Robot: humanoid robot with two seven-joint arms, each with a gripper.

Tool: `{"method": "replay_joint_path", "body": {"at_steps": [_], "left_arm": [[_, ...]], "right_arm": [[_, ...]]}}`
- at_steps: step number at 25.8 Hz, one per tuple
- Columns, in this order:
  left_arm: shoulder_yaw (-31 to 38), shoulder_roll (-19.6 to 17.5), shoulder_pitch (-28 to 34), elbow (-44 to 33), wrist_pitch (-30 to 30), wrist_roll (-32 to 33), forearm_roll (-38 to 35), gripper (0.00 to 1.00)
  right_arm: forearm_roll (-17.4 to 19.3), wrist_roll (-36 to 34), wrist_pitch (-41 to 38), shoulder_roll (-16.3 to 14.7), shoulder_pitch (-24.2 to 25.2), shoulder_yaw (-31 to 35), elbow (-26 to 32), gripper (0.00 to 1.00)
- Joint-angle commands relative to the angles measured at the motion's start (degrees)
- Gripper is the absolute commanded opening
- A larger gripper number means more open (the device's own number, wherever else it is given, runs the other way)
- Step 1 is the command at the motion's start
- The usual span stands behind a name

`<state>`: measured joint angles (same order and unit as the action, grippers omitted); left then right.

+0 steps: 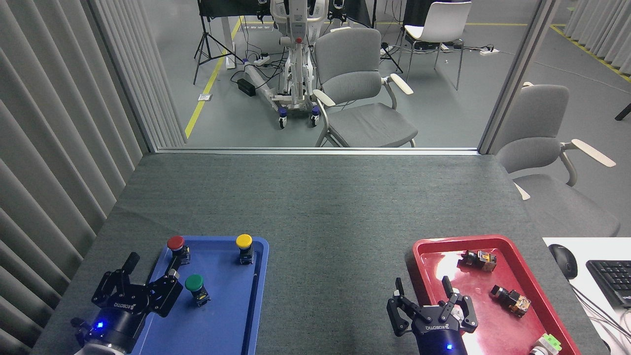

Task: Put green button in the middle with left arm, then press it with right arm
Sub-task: 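Lower the left gripper onto the green button and close it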

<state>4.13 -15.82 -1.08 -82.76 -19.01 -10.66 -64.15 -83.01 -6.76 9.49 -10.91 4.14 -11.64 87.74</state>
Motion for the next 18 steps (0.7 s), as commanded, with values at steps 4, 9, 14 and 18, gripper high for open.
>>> {"method": "replay_joint_path", "body": {"at_steps": [4, 9, 14, 18], "left_arm": [[-2.5, 0.1, 0.0, 4.3, 0.6, 0.1, -3.9, 0.99], [-6.1, 0.2, -0.9, 8.8, 3.1, -0.2, -4.1, 0.98], [-6.9, 0.2, -0.7, 10.8, 5.2, -1.4, -4.2, 0.98], [-8.4, 0.4, -0.7, 11.5, 5.9, -2.4, -4.0, 0.98]], "right_arm": [[-0.6, 0.0, 0.0, 0.0, 0.0, 0.0, 0.0, 0.99], [-1.0, 0.0, 0.0, 0.0, 0.1, 0.0, 0.1, 0.99], [-1.0, 0.0, 0.0, 0.1, 0.1, 0.0, 0.0, 0.99], [-1.0, 0.0, 0.0, 0.1, 0.2, 0.0, 0.1, 0.99]]}}
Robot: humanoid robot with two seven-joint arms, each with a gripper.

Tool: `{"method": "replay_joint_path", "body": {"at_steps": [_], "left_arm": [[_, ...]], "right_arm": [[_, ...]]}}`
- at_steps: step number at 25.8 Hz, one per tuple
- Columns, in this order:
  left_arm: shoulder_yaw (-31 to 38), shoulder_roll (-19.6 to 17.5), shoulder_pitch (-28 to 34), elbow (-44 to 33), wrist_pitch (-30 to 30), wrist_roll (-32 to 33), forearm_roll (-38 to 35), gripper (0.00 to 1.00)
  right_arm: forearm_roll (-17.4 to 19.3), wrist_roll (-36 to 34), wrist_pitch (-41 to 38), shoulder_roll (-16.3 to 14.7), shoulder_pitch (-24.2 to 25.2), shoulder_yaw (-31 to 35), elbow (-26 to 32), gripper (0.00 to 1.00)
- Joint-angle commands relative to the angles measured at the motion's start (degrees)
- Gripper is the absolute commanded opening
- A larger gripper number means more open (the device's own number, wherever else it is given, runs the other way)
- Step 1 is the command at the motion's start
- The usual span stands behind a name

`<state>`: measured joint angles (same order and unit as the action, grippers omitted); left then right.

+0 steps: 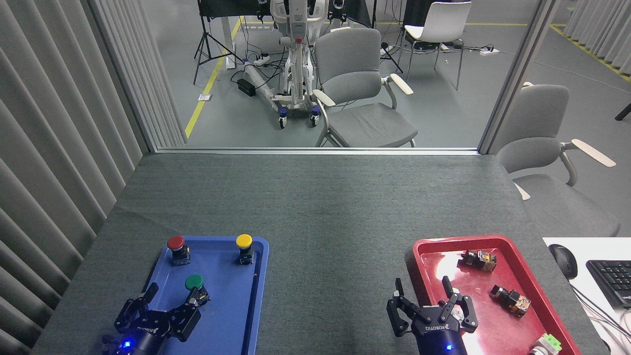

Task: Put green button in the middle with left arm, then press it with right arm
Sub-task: 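Lower the left gripper onto the green button and close it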

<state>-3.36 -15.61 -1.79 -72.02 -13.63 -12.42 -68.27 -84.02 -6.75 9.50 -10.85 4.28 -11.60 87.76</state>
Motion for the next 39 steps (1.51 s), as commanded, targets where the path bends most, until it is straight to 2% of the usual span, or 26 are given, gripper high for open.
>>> {"method": "replay_joint_path", "body": {"at_steps": [1, 7, 13, 17, 27, 35, 39], "left_arm": [[-1.4, 0.1, 0.0, 1.1, 0.6, -0.8, 0.2, 0.98], [-3.6, 0.2, -0.6, 3.3, 4.2, -1.1, -0.1, 0.98], [-4.1, 2.3, -0.8, 6.2, 4.0, -2.3, -0.1, 0.98], [-6.6, 1.9, -3.4, 8.7, 4.3, -2.3, -0.1, 0.98], [-7.5, 2.6, -6.0, 11.0, 4.8, -3.1, 0.1, 0.98], [-8.5, 3.9, -9.9, 17.7, 4.8, -3.1, 0.1, 0.98], [-8.7, 3.9, -10.0, 17.9, 4.8, -3.8, 0.0, 0.88]], "right_arm": [[0.0, 0.0, 0.0, 0.0, 0.0, 0.0, 0.0, 0.99], [-0.1, 0.0, 0.0, 0.7, 0.0, -0.1, 0.0, 0.99], [-0.4, 0.0, 0.1, 1.6, -0.1, -0.1, 0.0, 0.99], [-0.5, 0.0, 0.3, 2.5, -0.2, -0.1, 0.0, 0.98], [-0.5, 0.0, 0.3, 2.1, -0.1, -0.1, 0.0, 0.98], [-0.5, -0.1, 0.2, 2.2, -0.1, -0.1, 0.0, 0.98], [-0.5, -0.1, 0.2, 2.2, -0.1, -0.1, 0.0, 0.98]]}}
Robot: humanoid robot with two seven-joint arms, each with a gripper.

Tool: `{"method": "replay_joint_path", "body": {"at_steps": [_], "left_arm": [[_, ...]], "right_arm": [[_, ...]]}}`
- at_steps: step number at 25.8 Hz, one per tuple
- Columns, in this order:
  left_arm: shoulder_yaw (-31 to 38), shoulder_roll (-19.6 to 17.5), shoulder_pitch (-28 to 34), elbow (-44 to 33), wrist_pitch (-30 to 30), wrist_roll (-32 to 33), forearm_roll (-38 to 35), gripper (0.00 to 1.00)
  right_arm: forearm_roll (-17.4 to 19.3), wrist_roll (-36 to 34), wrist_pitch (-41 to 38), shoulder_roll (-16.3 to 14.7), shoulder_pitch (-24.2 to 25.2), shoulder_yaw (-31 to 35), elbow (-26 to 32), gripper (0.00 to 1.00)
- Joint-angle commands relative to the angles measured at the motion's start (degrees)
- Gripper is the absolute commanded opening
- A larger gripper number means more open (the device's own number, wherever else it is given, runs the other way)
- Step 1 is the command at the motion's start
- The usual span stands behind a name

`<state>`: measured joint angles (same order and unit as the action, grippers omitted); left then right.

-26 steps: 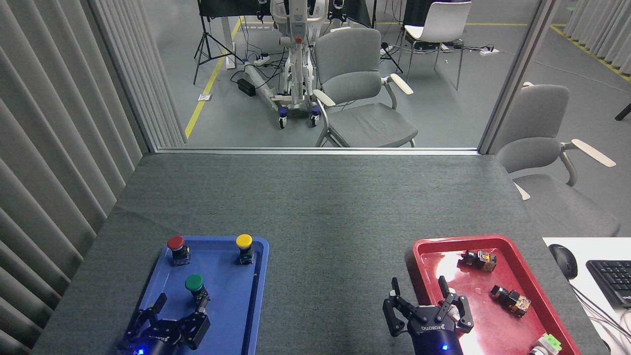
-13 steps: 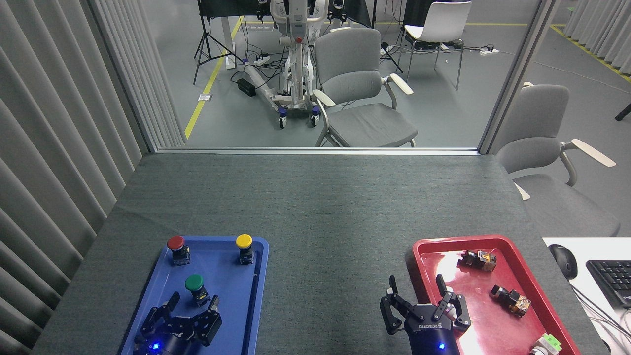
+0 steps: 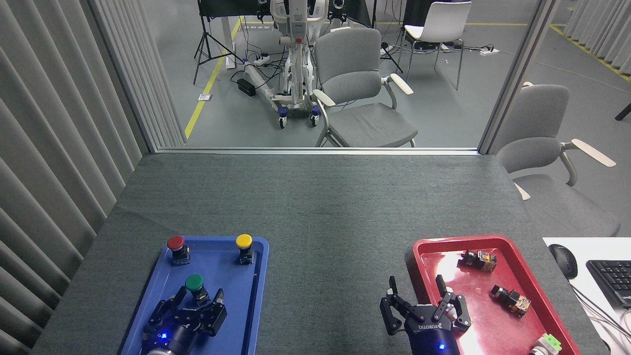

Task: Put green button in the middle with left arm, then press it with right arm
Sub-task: 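Lower the left gripper onto the green button and close it, then lift the green button and carry it toward the table center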

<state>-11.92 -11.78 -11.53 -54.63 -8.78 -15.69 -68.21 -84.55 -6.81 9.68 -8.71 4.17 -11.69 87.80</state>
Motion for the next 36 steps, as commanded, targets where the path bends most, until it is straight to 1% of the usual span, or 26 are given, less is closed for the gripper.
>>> {"method": "replay_joint_path", "body": {"at_steps": [1, 6, 7, 11, 13, 15, 18, 20, 22, 26, 29, 30, 31, 33, 34, 35, 36], "left_arm": [[-0.1, 0.1, -0.5, 0.5, 0.0, -0.5, -0.1, 0.83], [-0.1, 0.4, -2.0, 3.5, 0.0, -0.5, 0.0, 0.61], [-0.1, 0.4, -2.0, 3.6, 0.0, -0.6, 0.0, 0.54], [-0.3, 0.1, -2.0, 3.6, -0.1, -0.7, -0.1, 0.33], [-1.9, -0.4, -2.0, 3.6, -0.1, -2.3, -0.1, 0.22], [-3.1, -0.9, -1.8, 3.6, -0.4, -3.3, 0.0, 0.15], [-3.9, -1.9, -1.8, 2.7, -1.5, -3.5, 0.0, 0.12], [-4.2, -2.5, -1.9, 1.1, -3.3, -3.6, 0.0, 0.09], [-4.2, -3.4, -2.0, -1.8, -6.1, -3.8, 0.0, 0.06], [-4.2, -3.8, -2.8, -7.7, -13.3, -3.8, -0.2, 0.07], [-4.5, -4.2, -4.3, -9.8, -18.2, -3.8, -0.2, 0.06], [-5.7, -4.1, -5.2, -9.9, -20.0, -3.8, -0.2, 0.06], [-8.4, -4.1, -6.6, -10.1, -21.5, -3.8, -0.2, 0.06], [-14.9, -3.9, -9.9, -9.9, -22.2, -3.6, 0.0, 0.03], [-18.4, -3.2, -11.7, -9.2, -22.0, -3.4, 0.1, 0.01], [-21.7, -1.8, -13.1, -8.0, -21.4, -3.3, 0.2, 0.01], [-23.6, 0.4, -14.0, -6.3, -20.8, -3.3, 0.1, 0.01]], "right_arm": [[0.0, -0.1, 0.0, 0.0, 0.0, 0.0, 0.1, 0.98], [0.0, -0.1, -0.1, -0.3, 0.0, 0.0, 0.2, 0.98], [0.0, -0.1, -0.1, -0.3, 0.1, 0.0, 0.2, 0.98], [0.0, -0.1, -0.1, -0.3, 0.2, 0.0, 0.2, 0.98], [0.0, -0.1, -0.2, -0.3, 0.3, 0.0, 0.2, 0.98], [0.0, -0.1, -0.2, -0.3, 0.4, 0.0, 0.2, 0.98], [0.0, -0.1, -0.2, -0.3, 0.4, 0.0, 0.2, 0.98], [0.0, -0.1, -0.2, -0.3, 0.4, 0.0, 0.2, 0.98], [0.0, -0.1, -0.3, -0.3, 0.4, 0.0, 0.2, 0.98], [0.0, -0.1, -0.3, -0.3, 0.4, 0.0, 0.2, 0.98], [0.0, -0.1, -0.3, -0.3, 0.4, 0.0, 0.2, 0.98], [0.0, -0.1, -0.3, -0.3, 0.4, 0.0, 0.2, 0.98], [0.0, -0.1, -0.3, -0.2, 0.4, 0.0, 0.2, 0.98], [0.0, -0.1, -0.3, -0.3, 0.4, 0.0, 0.2, 0.98], [0.0, -0.1, -0.3, -0.3, 0.4, 0.0, 0.2, 0.98], [0.0, -0.1, -0.3, -0.3, 0.5, 0.1, 0.2, 0.98], [0.0, -0.1, -0.3, -0.3, 0.5, 0.1, 0.2, 0.98]]}}
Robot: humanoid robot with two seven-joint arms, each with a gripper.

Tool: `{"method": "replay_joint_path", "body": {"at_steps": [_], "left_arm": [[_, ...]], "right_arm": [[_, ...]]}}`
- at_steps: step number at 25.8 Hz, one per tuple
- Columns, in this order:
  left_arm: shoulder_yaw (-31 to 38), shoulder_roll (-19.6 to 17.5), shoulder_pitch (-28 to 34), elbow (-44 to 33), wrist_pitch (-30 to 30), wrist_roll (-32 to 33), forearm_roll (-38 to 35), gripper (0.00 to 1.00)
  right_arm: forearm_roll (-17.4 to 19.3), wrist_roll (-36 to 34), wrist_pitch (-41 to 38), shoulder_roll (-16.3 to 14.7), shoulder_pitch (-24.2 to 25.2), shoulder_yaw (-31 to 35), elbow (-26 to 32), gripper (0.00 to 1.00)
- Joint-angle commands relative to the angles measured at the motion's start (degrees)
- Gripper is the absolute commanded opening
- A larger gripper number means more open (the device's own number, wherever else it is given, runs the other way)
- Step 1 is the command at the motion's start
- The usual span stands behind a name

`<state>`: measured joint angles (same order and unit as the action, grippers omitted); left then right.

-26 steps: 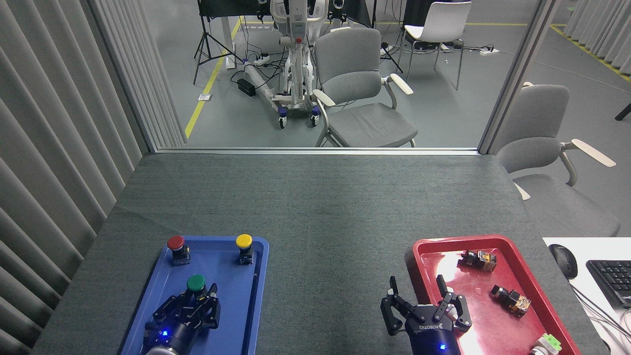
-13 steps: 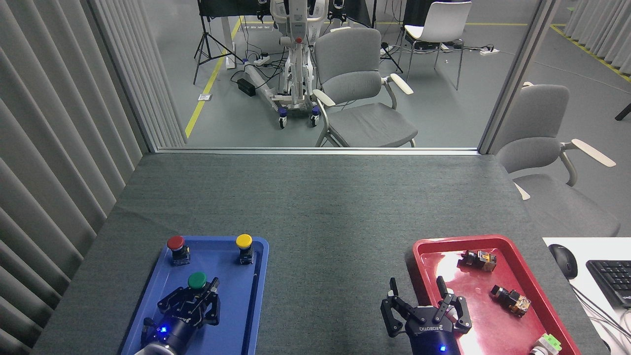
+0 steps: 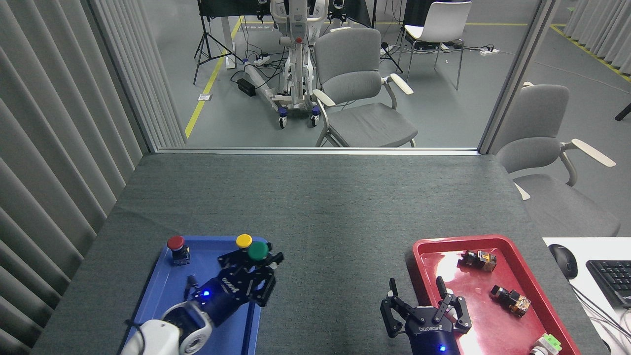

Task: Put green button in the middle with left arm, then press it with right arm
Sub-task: 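Lift the green button and carry it toward the table center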

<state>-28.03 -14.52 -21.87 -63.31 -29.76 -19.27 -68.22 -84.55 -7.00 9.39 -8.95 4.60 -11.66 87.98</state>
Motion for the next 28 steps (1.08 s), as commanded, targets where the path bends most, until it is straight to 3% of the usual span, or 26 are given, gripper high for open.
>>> {"method": "replay_joint_path", "body": {"at_steps": [1, 4, 7, 9, 13, 17, 28], "left_arm": [[-8.6, 6.0, -4.7, 5.0, 0.6, 0.3, 0.0, 0.01], [-10.0, 12.9, -8.2, 14.1, 1.8, 0.4, 0.1, 0.01], [-10.2, 18.7, -10.5, 22.9, 11.0, 2.0, 0.5, 0.02], [-10.6, 20.7, -10.6, 25.3, 15.2, 2.8, 0.1, 0.04], [-11.5, 22.4, -10.6, 26.9, 17.0, 2.9, 0.0, 0.02], [-16.9, 22.5, -10.4, 29.0, 22.8, 2.7, 0.7, 0.02], [-18.9, 22.4, -10.2, 30.4, 25.5, 2.7, 2.5, 0.04]], "right_arm": [[0.0, 0.1, 0.0, 0.0, 0.2, 0.1, 0.0, 0.98], [0.0, 0.1, 0.0, -0.1, 0.9, 0.1, 0.0, 0.98], [0.0, 0.1, 0.0, -0.5, 0.9, 0.1, 0.0, 0.98], [0.0, 0.1, 0.1, -0.7, 1.3, 0.3, 0.0, 0.98], [0.0, 0.0, 0.1, -1.2, 2.0, 1.3, 0.1, 0.98], [0.0, 0.0, 0.3, -1.3, 2.0, 2.1, 0.2, 0.98], [0.1, -0.3, 0.0, -1.4, 2.1, 2.4, 0.2, 0.98]]}}
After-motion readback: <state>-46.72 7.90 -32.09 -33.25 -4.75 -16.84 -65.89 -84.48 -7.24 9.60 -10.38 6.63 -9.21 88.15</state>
